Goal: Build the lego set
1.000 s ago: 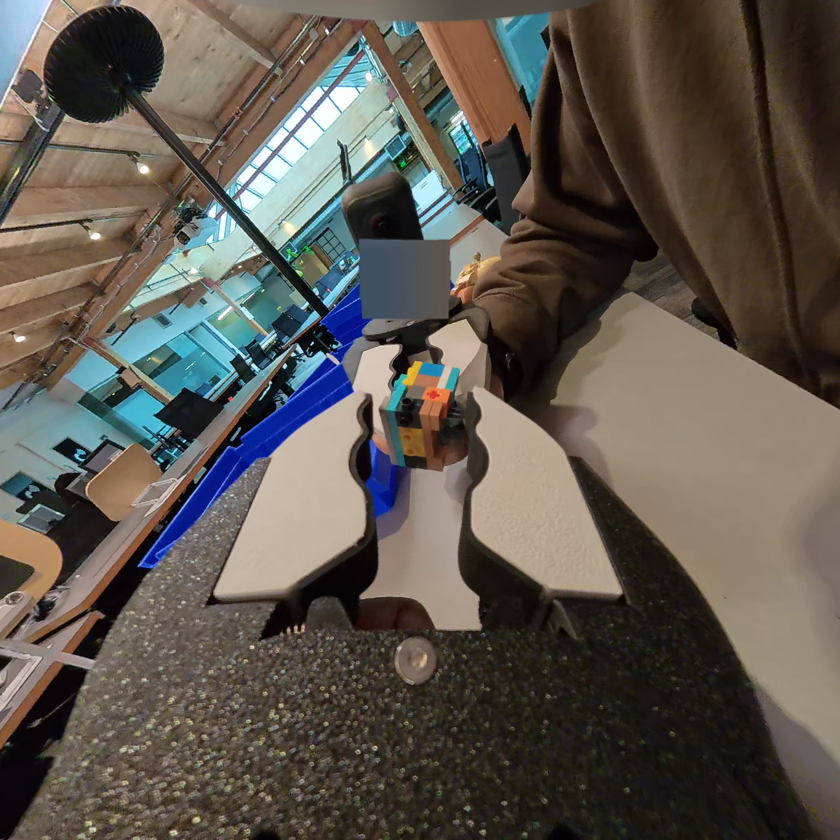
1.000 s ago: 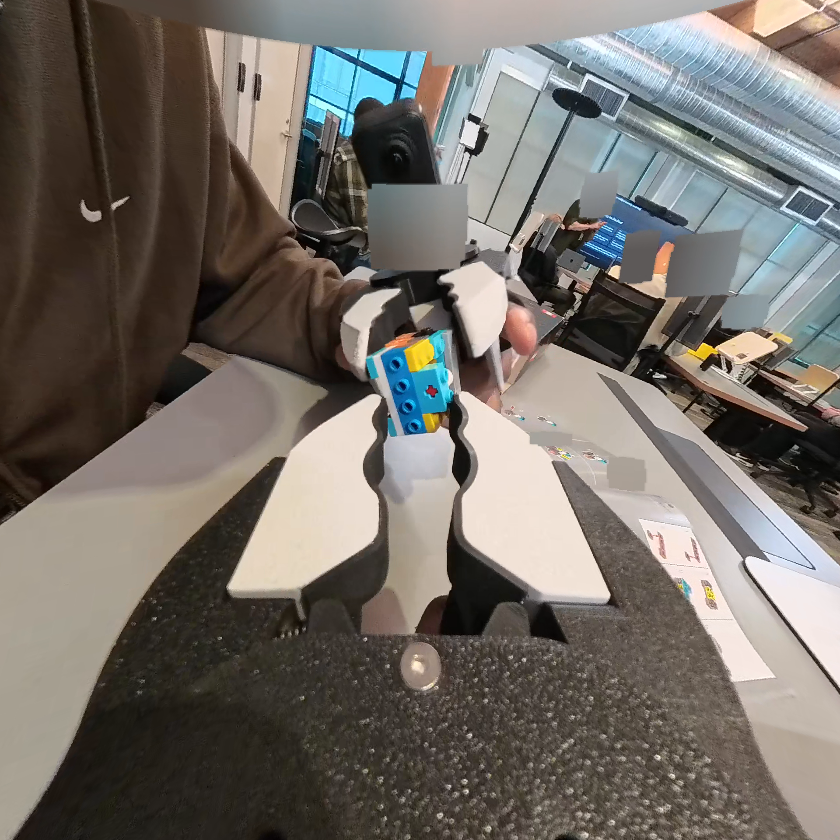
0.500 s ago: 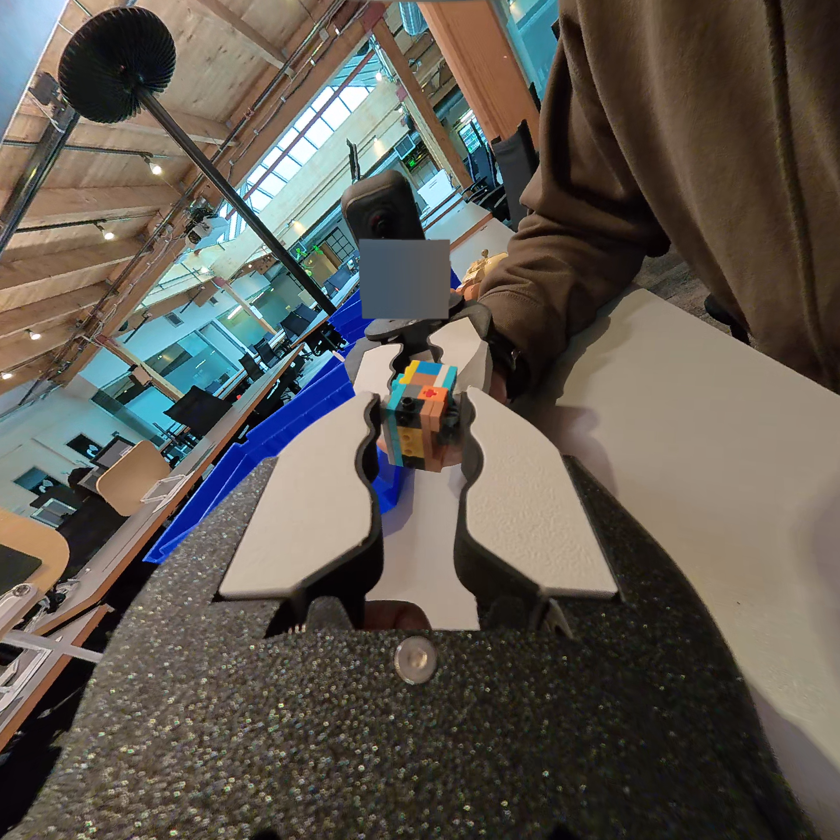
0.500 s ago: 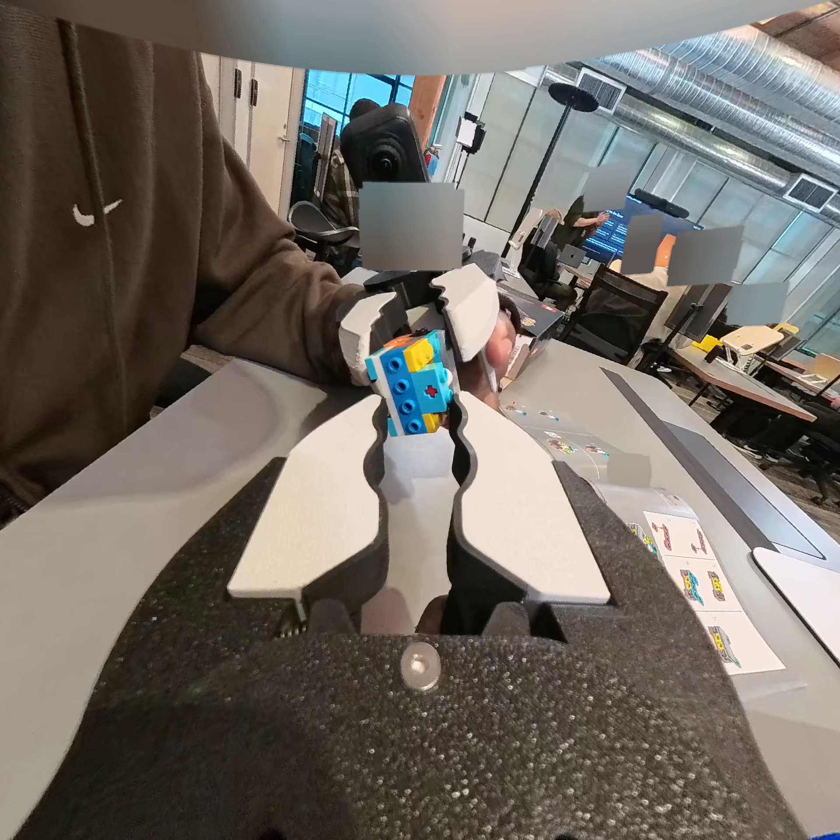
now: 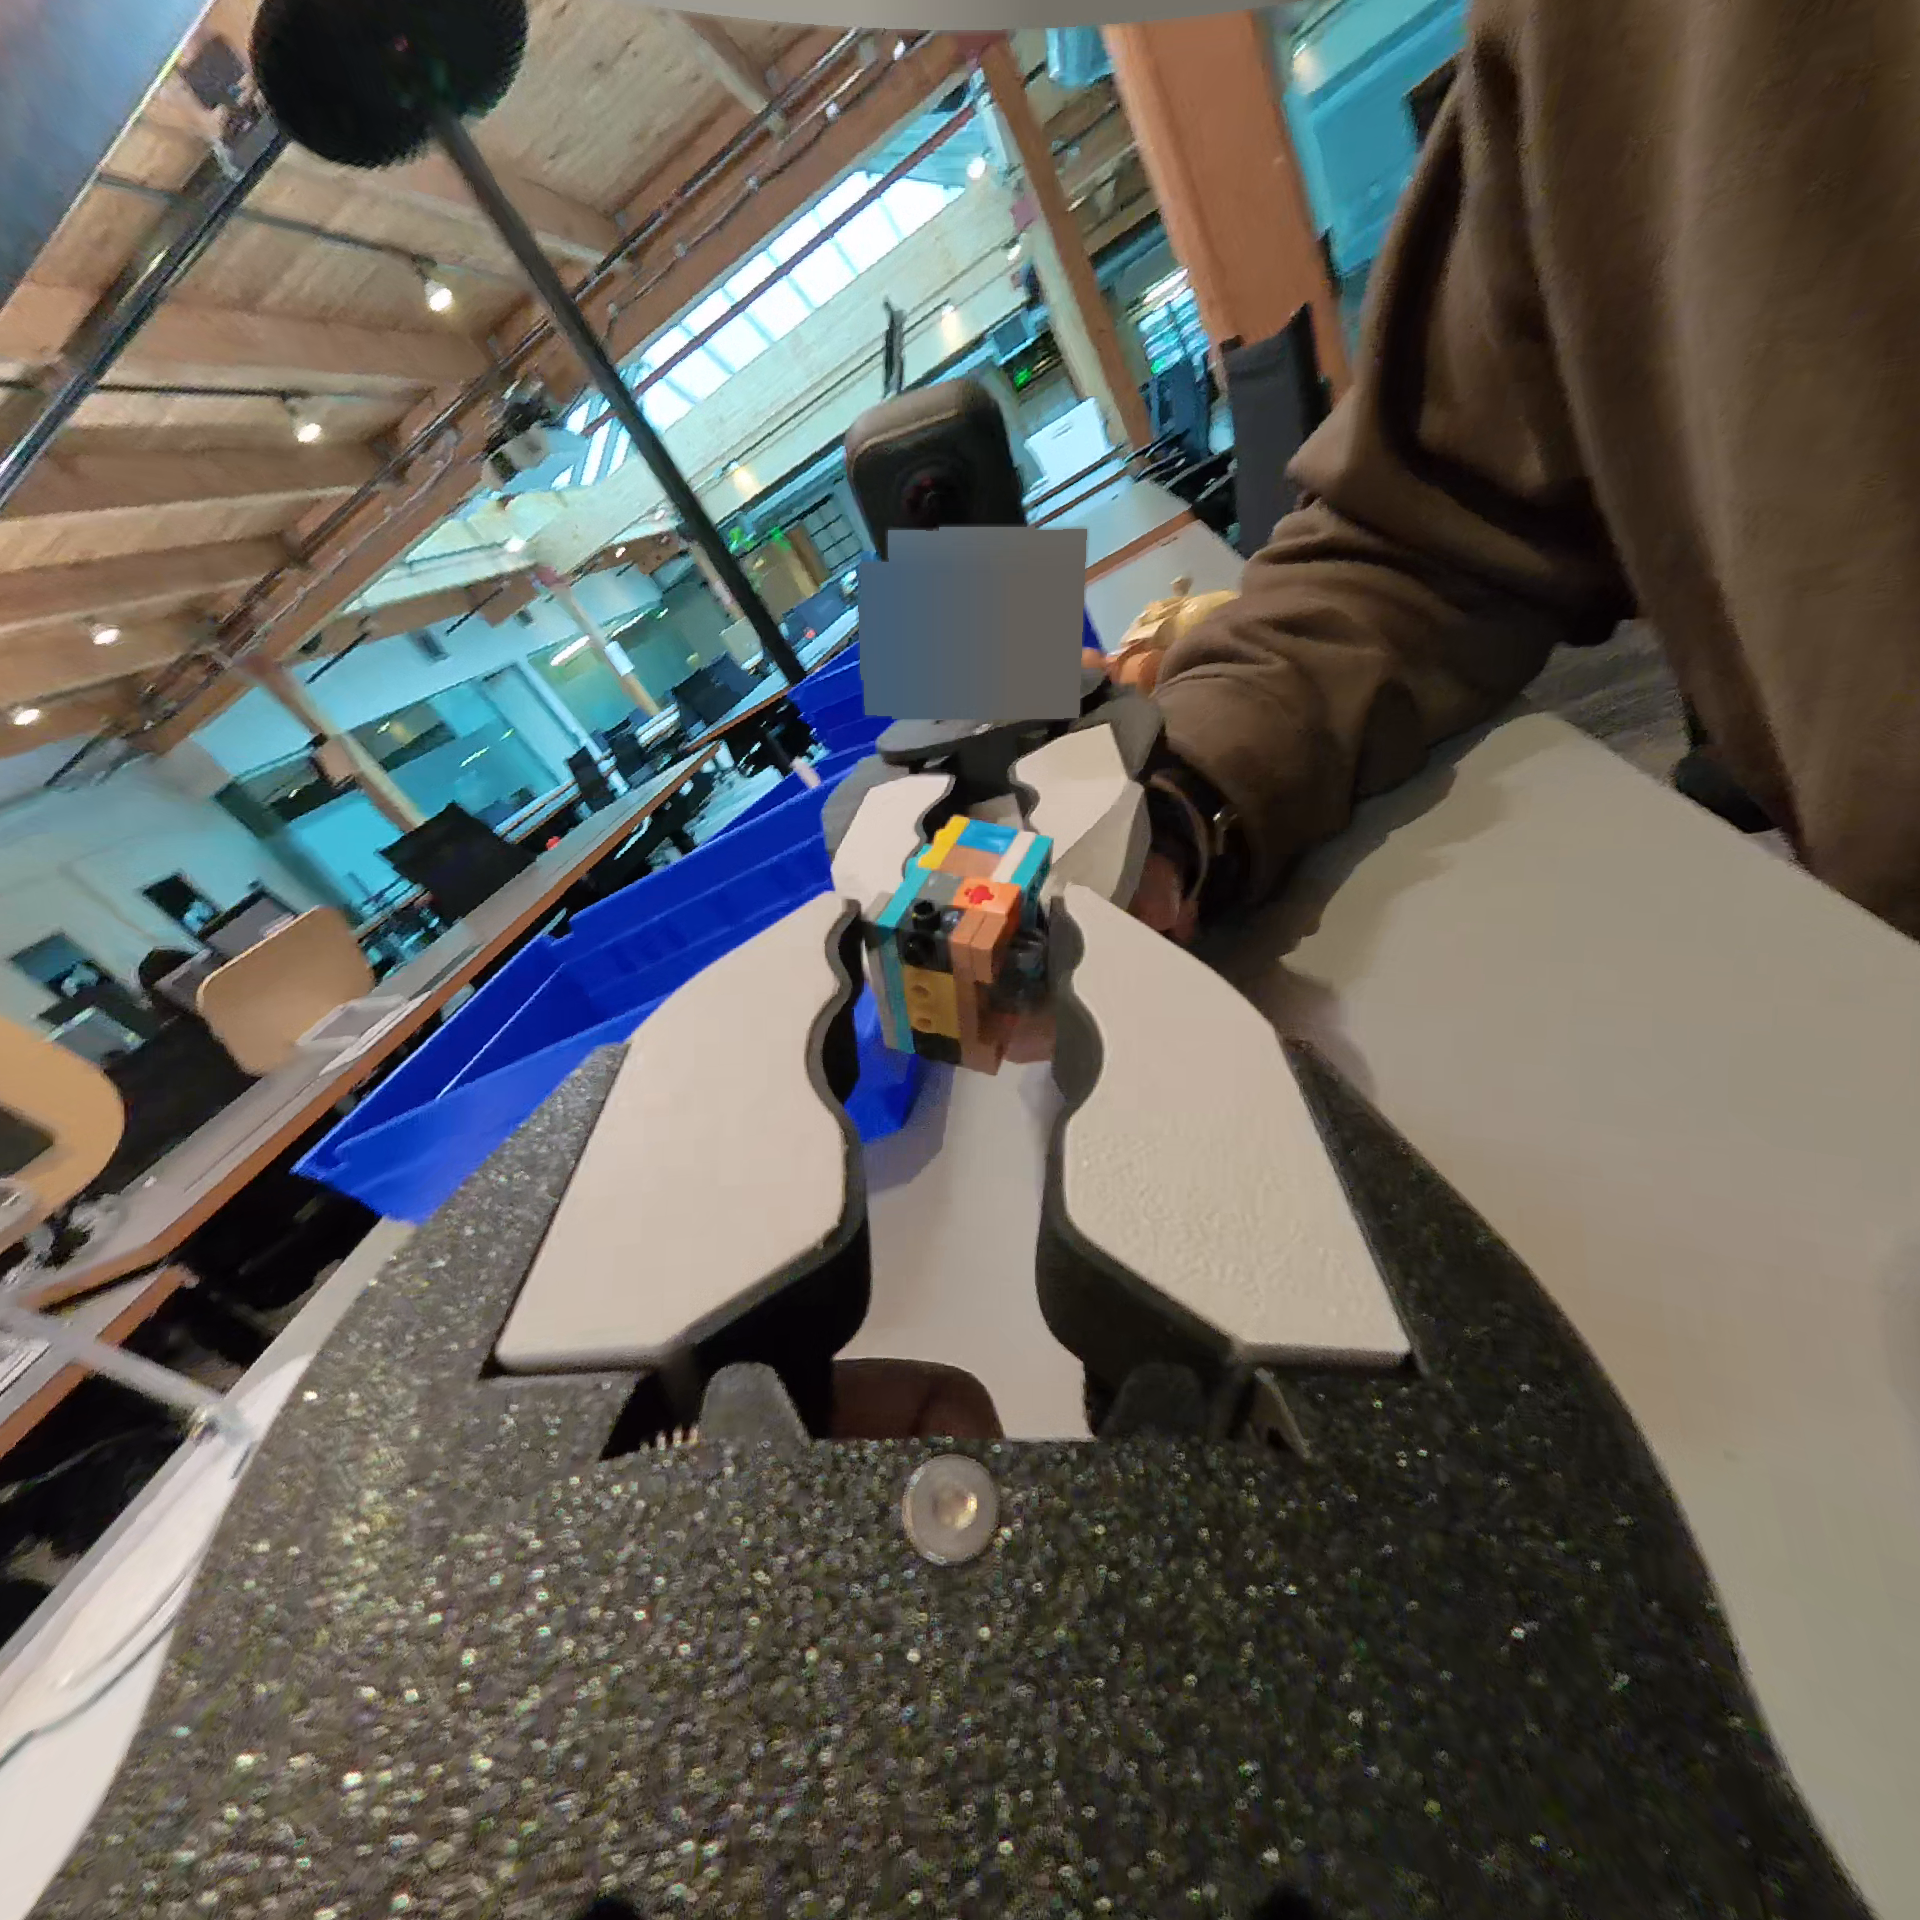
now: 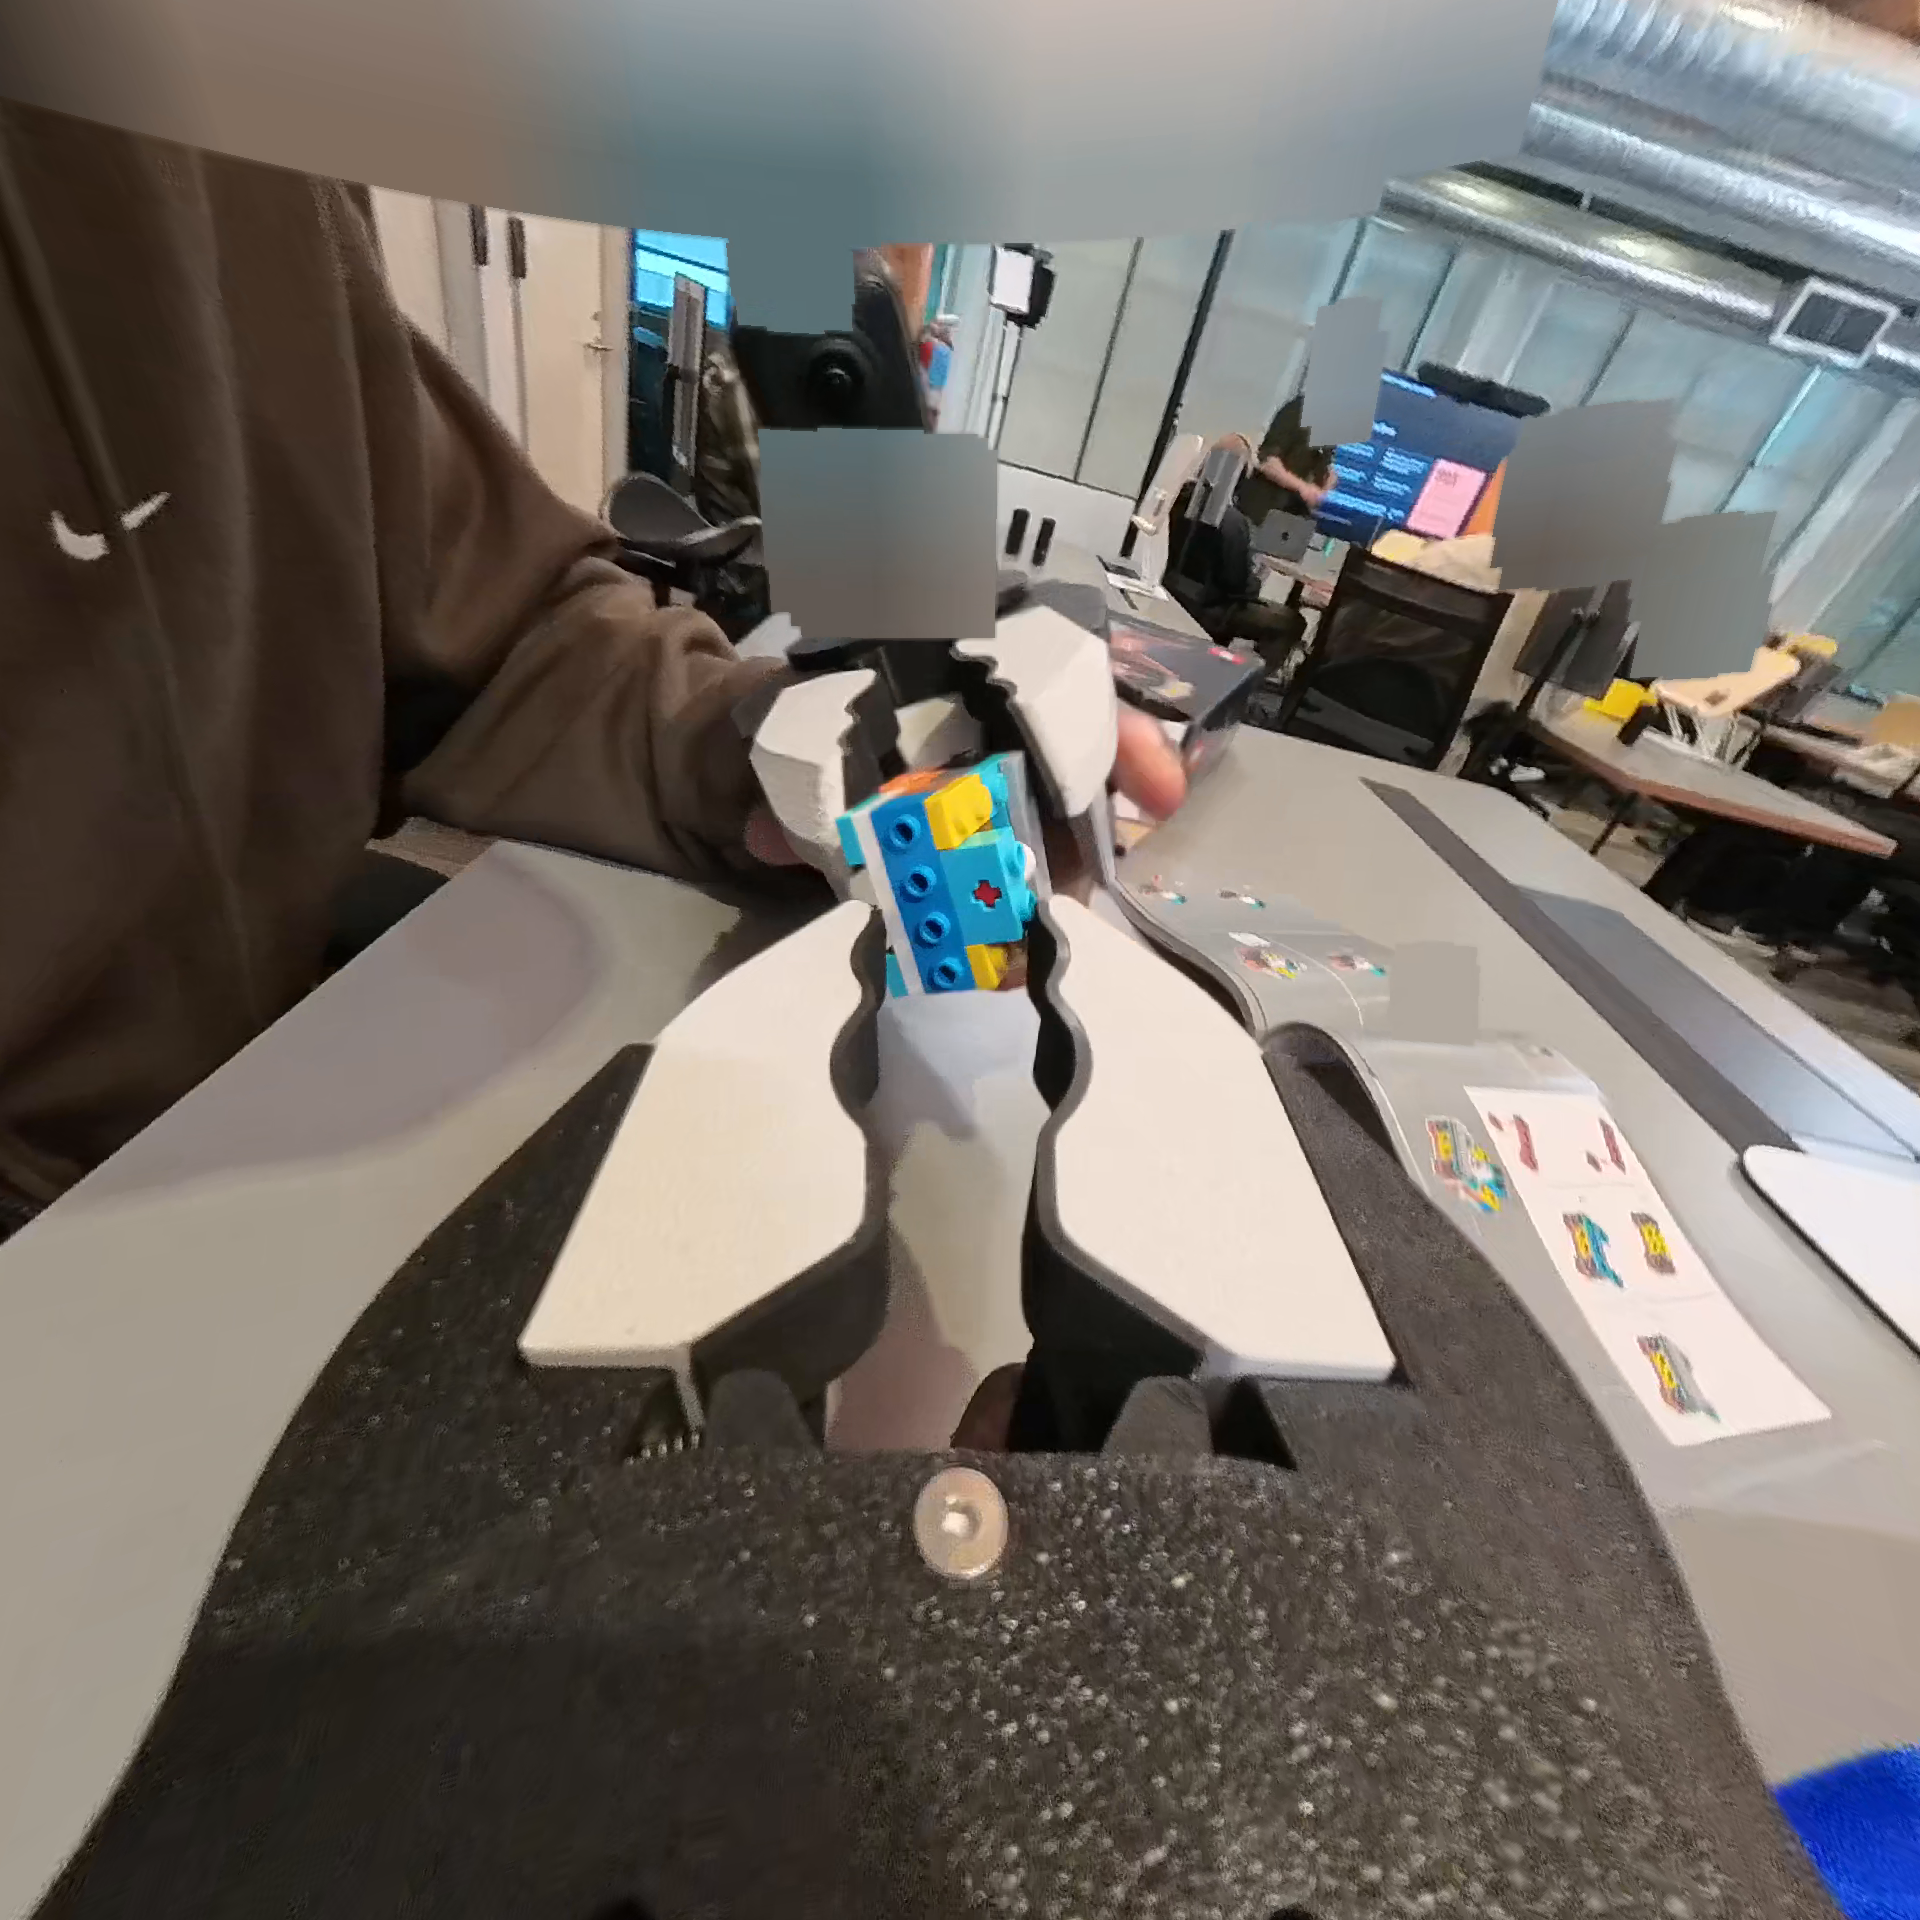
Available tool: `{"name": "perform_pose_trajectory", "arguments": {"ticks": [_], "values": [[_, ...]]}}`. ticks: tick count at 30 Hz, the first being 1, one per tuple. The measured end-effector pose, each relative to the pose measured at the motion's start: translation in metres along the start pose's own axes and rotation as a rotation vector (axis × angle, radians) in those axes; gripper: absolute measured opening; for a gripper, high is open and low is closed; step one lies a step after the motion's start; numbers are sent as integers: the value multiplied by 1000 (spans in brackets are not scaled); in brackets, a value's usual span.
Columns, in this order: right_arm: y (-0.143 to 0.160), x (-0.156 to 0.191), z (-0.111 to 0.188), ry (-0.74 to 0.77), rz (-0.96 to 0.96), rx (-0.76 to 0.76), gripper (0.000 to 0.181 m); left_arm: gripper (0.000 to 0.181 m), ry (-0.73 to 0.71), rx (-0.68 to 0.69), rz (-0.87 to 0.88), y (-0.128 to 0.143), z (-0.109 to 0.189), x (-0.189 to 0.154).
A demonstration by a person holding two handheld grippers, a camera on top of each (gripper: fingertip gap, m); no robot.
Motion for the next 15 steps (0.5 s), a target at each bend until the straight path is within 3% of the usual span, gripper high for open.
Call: {"name": "perform_pose_trajectory", "arguments": {"ticks": [9, 15], "values": [[23, -8, -1, 16, -73, 155, 26, 37, -53, 149, -145, 14, 7, 9], [30, -5, -5, -9, -79, 210, 26, 26, -28, 246, -239, 25, 6, 4]]}}
Point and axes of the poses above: each gripper's, where its closed fingertips meet, z back along the fingers, y out of its underside, x = y × z across the jaws, the point moved 4 cm from there along z, back along the fingers, and after that the axes turned 11 degrees about z, right-handed, at the moved point
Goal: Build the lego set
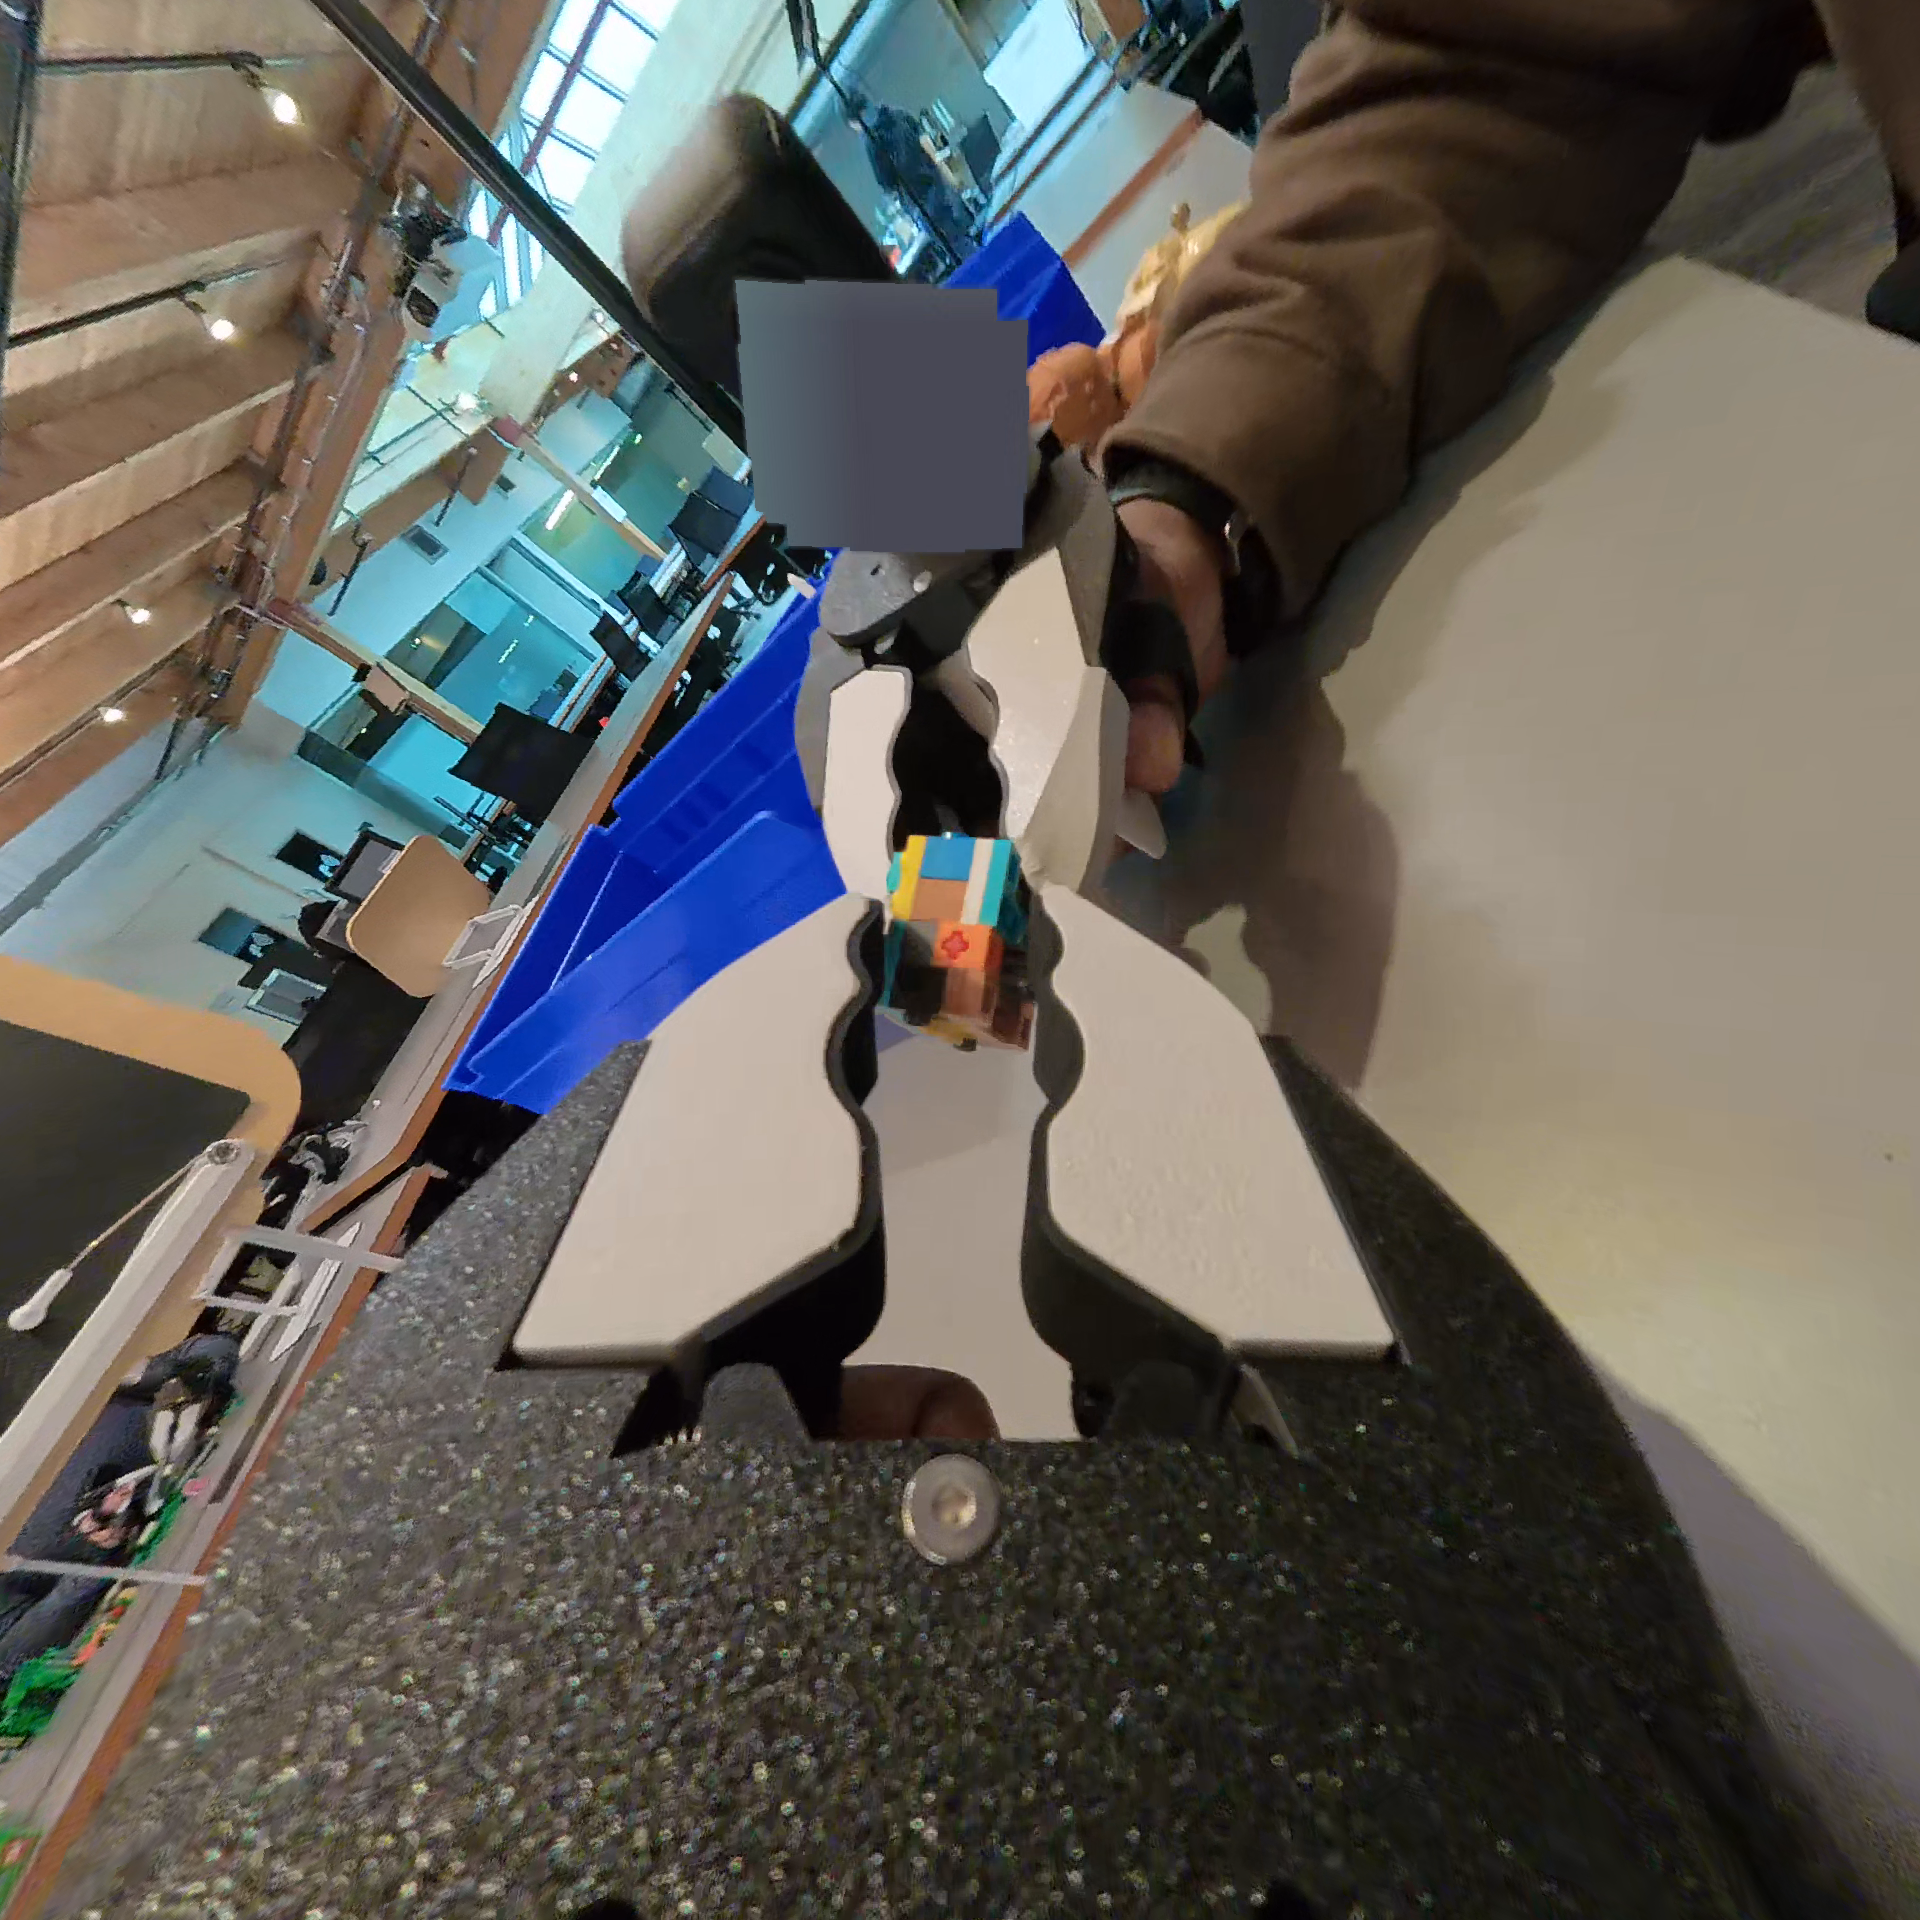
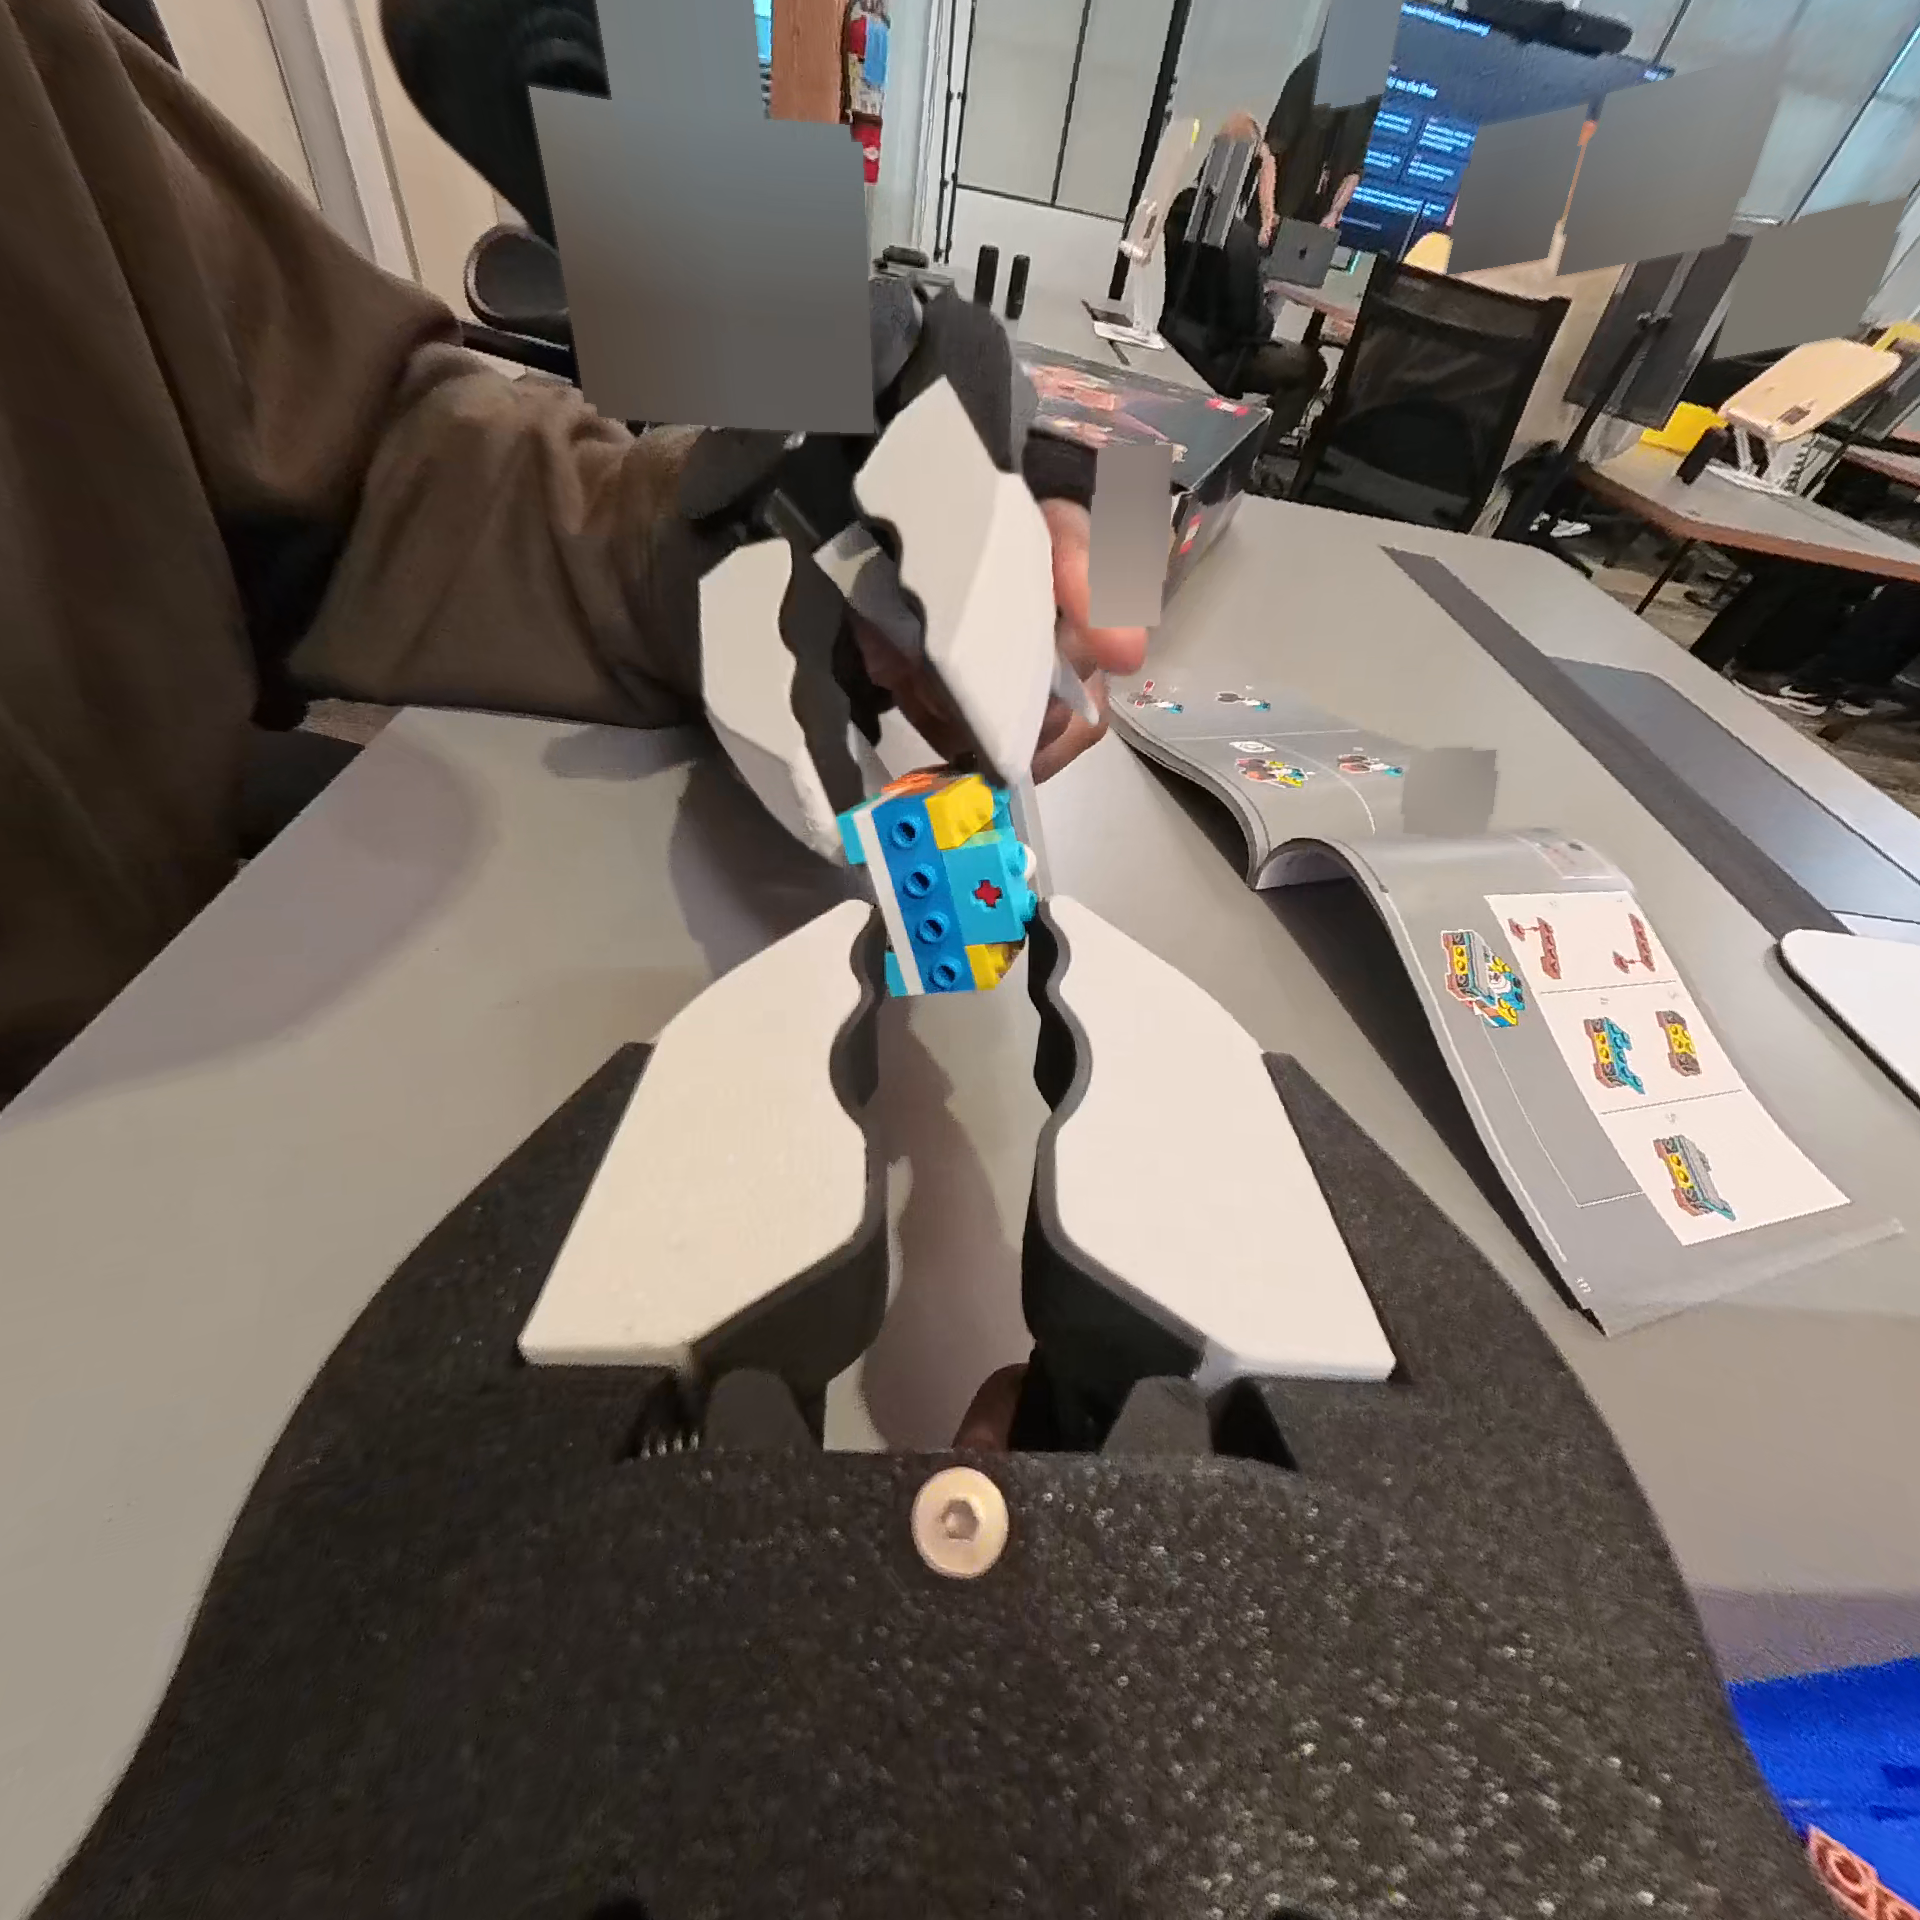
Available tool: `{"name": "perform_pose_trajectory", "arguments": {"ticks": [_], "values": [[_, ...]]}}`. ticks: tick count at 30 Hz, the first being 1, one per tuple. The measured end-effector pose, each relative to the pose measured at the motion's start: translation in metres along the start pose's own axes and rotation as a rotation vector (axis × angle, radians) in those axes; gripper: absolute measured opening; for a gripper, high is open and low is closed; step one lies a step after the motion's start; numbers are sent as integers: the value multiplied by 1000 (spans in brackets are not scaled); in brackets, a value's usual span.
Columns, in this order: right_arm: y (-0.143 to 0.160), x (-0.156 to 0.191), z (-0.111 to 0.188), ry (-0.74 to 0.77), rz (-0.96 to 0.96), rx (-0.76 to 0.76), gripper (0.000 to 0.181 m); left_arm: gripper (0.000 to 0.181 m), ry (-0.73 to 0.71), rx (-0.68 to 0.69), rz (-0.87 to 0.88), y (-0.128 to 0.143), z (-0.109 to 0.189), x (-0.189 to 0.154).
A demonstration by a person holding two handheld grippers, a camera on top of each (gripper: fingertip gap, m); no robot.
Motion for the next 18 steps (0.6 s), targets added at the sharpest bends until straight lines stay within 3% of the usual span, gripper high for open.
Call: {"name": "perform_pose_trajectory", "arguments": {"ticks": [18], "values": [[6, 0, 0, -14, -18, 15, 26, 21, 9, 32, 43, 5, -3, 0]]}}
Point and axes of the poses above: each gripper's, where its closed fingertips meet, z back along the fingers, y out of its underside, x = y × z across the jaws, the point moved 4 cm from there along z, back along the fingers, and after that the axes turned 11 degrees about z, right-handed, at the moved point
